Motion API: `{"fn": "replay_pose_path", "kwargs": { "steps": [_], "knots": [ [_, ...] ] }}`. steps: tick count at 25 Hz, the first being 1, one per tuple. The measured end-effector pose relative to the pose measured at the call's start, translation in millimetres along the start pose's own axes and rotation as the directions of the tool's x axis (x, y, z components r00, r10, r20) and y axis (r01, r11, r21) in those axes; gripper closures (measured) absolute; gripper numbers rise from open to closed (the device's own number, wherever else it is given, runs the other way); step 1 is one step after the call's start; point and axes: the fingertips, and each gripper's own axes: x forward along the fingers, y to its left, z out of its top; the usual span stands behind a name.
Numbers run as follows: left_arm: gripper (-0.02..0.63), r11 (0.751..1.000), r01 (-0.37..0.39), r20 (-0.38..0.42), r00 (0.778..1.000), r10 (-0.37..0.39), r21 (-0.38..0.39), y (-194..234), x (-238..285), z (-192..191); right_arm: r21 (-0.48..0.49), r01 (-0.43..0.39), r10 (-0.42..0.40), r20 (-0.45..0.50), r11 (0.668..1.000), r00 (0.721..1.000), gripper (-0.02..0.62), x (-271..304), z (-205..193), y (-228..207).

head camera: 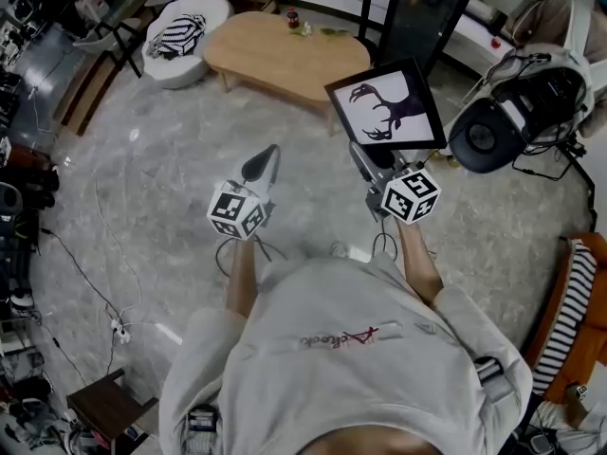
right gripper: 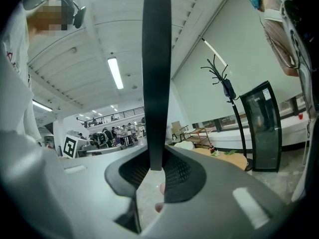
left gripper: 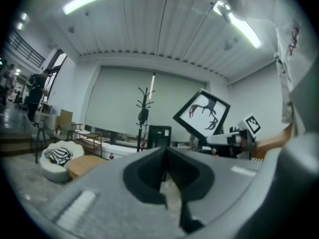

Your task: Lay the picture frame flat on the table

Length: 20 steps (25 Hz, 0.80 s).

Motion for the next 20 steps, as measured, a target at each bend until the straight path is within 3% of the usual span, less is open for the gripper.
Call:
{"fn": "replay_pose_path", "kwargs": {
  "steps": [8,20],
  "knots": [
    [0.606,1.0,-0.024,0.007,1.0,0.024,-0.015,-22.3,22.9,4.5,0.014,-0.018,0.018,-0.001,1.0,1.0,0.523,-20.1,12.5,-28.1],
    [0.606,0.999,-0.041,0.02,0.999,0.042,-0.032,-35.1,28.7,2.2,0.007,-0.043,0.043,-0.019,0.999,0.999,0.523,-27.8,13.5,-34.7]
  ]
}}
